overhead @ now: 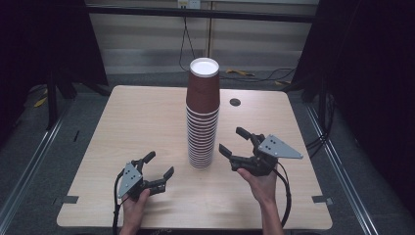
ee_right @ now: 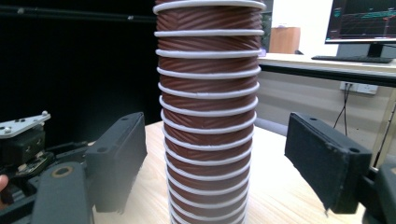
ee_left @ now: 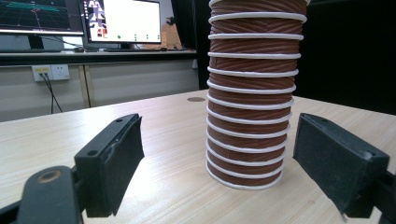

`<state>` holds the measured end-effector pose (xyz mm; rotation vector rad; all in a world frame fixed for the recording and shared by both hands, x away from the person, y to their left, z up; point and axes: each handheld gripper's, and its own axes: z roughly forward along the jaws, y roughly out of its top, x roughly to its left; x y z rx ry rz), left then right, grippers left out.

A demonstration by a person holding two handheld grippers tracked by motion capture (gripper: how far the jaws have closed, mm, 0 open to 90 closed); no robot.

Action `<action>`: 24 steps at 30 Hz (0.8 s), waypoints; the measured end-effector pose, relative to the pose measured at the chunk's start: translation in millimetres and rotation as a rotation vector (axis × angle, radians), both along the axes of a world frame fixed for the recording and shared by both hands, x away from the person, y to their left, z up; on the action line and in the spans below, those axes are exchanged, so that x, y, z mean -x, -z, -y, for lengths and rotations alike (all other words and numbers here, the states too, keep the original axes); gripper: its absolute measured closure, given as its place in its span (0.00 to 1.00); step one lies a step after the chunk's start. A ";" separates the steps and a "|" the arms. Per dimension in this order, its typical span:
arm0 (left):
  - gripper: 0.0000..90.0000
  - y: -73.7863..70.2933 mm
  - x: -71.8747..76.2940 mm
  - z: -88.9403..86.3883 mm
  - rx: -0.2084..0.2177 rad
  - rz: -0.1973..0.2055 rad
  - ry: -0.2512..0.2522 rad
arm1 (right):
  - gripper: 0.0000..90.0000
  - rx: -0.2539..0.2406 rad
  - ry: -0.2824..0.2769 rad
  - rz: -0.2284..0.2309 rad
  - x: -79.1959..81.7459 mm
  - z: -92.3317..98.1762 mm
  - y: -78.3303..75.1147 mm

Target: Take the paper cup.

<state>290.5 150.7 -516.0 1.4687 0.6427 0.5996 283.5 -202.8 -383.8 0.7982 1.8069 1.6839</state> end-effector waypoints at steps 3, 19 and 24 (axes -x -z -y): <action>0.17 0.0 0.0 -0.1 0.000 0.000 0.002 | 0.23 0.006 -0.019 -0.004 -3.0 -2.1 -10.1; 0.17 0.0 0.0 -0.1 0.001 0.000 0.005 | 0.24 -0.005 -0.103 -0.054 -17.8 -5.0 -48.0; 0.17 0.1 0.0 -0.2 0.002 -0.001 0.005 | 0.24 0.007 -0.112 -0.050 -23.5 -8.9 -63.6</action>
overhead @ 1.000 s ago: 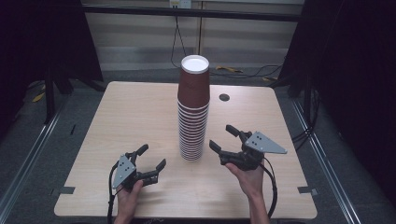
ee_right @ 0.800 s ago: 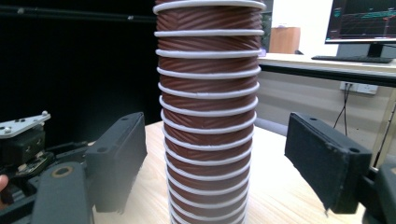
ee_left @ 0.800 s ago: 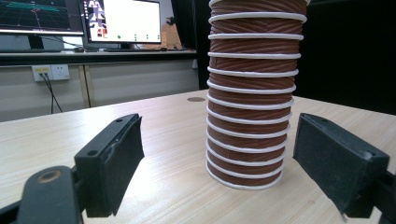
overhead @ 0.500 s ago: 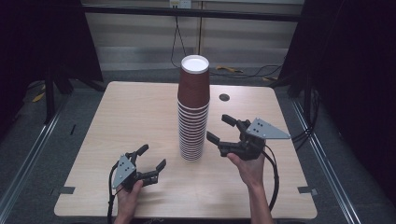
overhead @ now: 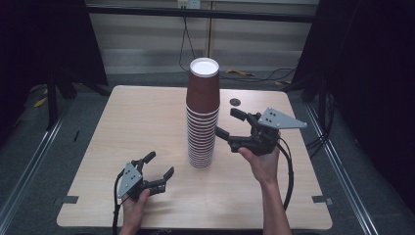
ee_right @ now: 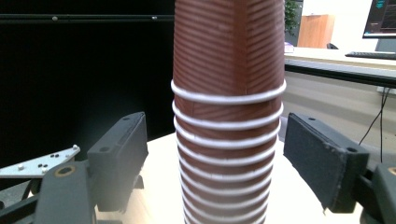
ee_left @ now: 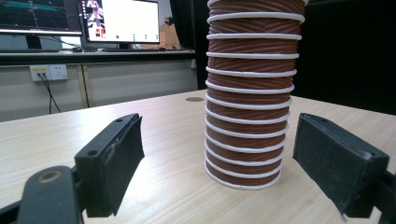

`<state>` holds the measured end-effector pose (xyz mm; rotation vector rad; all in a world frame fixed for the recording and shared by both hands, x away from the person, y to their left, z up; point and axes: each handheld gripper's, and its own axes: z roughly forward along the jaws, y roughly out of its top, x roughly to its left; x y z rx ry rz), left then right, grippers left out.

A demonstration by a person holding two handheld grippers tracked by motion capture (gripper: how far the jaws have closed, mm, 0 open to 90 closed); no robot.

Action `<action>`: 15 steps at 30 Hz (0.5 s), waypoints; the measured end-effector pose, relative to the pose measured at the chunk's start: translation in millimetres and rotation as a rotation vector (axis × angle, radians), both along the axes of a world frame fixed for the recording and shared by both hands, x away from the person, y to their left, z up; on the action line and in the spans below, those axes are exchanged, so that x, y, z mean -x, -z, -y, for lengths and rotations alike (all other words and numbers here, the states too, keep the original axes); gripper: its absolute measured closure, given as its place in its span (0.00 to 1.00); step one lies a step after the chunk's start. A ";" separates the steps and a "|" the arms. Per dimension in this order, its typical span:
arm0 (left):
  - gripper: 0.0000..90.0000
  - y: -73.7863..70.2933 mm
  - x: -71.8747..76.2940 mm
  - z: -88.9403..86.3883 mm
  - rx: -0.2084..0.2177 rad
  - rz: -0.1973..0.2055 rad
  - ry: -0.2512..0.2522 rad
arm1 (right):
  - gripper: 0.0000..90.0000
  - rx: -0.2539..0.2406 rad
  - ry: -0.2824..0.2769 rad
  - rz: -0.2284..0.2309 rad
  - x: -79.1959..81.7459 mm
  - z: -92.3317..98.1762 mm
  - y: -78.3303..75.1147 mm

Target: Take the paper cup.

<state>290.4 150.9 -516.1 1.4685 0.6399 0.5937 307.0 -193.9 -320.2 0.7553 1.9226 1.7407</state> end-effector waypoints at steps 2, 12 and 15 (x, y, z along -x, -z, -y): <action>0.17 0.0 -0.1 0.1 0.000 0.001 -0.001 | 0.24 -0.001 -0.002 0.002 -3.0 -0.5 -5.3; 0.17 0.0 -0.1 0.1 0.001 0.002 0.000 | 0.20 0.035 -0.010 0.012 -16.5 -7.1 -35.7; 0.17 0.0 0.0 0.1 0.000 0.001 -0.001 | 0.20 0.052 -0.013 0.005 -21.0 -10.0 -42.7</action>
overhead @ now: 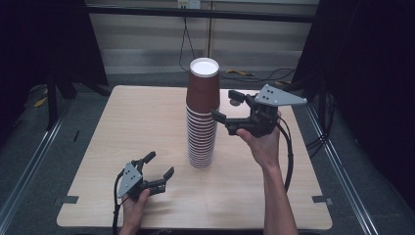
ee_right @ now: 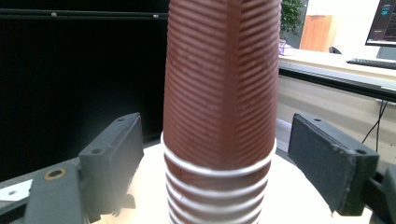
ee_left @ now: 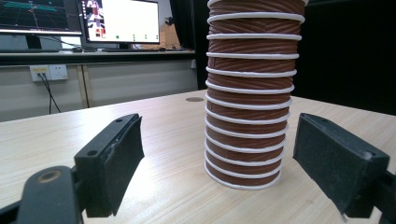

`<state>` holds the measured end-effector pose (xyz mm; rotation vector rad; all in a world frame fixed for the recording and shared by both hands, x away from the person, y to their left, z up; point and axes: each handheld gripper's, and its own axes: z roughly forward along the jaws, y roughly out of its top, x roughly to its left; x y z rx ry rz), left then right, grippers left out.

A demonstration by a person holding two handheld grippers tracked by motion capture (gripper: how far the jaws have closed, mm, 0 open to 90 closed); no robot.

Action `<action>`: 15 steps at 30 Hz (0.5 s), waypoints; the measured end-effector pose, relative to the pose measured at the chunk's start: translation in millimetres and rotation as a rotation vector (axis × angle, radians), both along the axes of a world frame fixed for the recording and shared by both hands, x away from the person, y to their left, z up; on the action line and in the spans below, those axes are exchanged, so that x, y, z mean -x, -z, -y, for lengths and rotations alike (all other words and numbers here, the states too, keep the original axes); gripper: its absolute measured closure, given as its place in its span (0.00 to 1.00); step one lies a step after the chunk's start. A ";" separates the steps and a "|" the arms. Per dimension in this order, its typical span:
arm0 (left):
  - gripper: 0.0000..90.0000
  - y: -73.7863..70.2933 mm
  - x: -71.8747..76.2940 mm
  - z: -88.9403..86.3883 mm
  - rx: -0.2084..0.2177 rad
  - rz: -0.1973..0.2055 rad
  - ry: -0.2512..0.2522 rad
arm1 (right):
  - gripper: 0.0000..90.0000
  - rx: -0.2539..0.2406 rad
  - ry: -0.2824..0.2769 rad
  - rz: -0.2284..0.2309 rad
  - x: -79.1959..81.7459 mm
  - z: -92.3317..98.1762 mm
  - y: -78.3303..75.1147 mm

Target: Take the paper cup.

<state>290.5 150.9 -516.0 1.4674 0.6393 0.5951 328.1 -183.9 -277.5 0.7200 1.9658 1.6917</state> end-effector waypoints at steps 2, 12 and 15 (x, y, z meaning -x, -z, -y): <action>0.17 0.0 0.0 0.0 0.000 0.000 0.000 | 0.20 0.004 -0.001 0.001 -2.1 -0.8 -1.9; 0.17 0.1 0.2 -0.1 0.001 -0.002 0.008 | 0.20 0.028 -0.017 -0.011 -16.2 -7.8 -21.3; 0.17 0.1 0.2 -0.1 0.001 -0.002 0.008 | 0.19 0.034 -0.016 -0.009 -17.1 -9.7 -25.5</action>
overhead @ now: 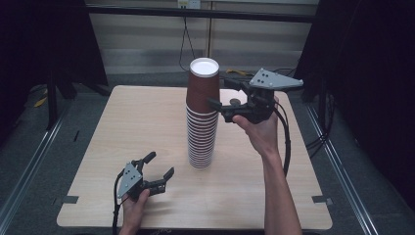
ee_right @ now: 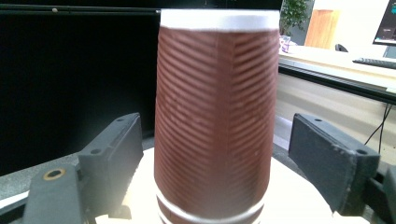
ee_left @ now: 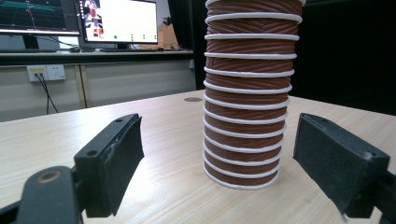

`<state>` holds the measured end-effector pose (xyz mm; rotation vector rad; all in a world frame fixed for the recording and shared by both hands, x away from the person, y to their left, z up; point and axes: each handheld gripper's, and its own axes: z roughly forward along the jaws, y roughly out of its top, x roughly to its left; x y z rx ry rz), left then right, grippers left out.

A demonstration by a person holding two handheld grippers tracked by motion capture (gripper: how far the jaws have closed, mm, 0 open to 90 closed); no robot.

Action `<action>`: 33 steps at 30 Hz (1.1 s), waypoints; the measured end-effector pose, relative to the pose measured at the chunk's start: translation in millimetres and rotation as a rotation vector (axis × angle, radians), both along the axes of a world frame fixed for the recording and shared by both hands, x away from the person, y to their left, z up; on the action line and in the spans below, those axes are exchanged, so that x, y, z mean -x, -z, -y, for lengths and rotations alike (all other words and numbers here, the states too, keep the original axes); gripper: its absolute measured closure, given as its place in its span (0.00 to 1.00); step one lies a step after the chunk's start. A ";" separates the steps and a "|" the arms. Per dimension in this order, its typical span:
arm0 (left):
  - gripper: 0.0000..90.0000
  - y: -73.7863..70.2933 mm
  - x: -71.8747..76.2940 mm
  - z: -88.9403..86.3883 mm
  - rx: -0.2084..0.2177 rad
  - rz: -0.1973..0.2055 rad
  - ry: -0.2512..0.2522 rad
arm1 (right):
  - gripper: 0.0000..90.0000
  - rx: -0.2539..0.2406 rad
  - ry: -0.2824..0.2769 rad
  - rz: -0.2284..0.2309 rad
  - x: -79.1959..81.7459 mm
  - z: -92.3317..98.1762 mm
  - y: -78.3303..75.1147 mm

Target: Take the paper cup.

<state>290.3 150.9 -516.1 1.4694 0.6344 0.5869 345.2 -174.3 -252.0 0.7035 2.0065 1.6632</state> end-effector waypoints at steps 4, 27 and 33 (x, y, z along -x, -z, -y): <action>0.17 0.0 0.0 -0.1 0.000 0.000 0.000 | 0.19 0.011 -0.019 -0.020 -7.7 -3.7 -5.6; 0.17 0.0 0.0 -0.3 -0.001 -0.001 0.005 | 0.19 0.087 -0.062 -0.053 -29.2 -25.5 -31.2; 0.17 0.0 0.0 -0.4 -0.001 -0.001 0.005 | 0.22 0.113 -0.051 -0.050 -31.3 -30.6 -37.3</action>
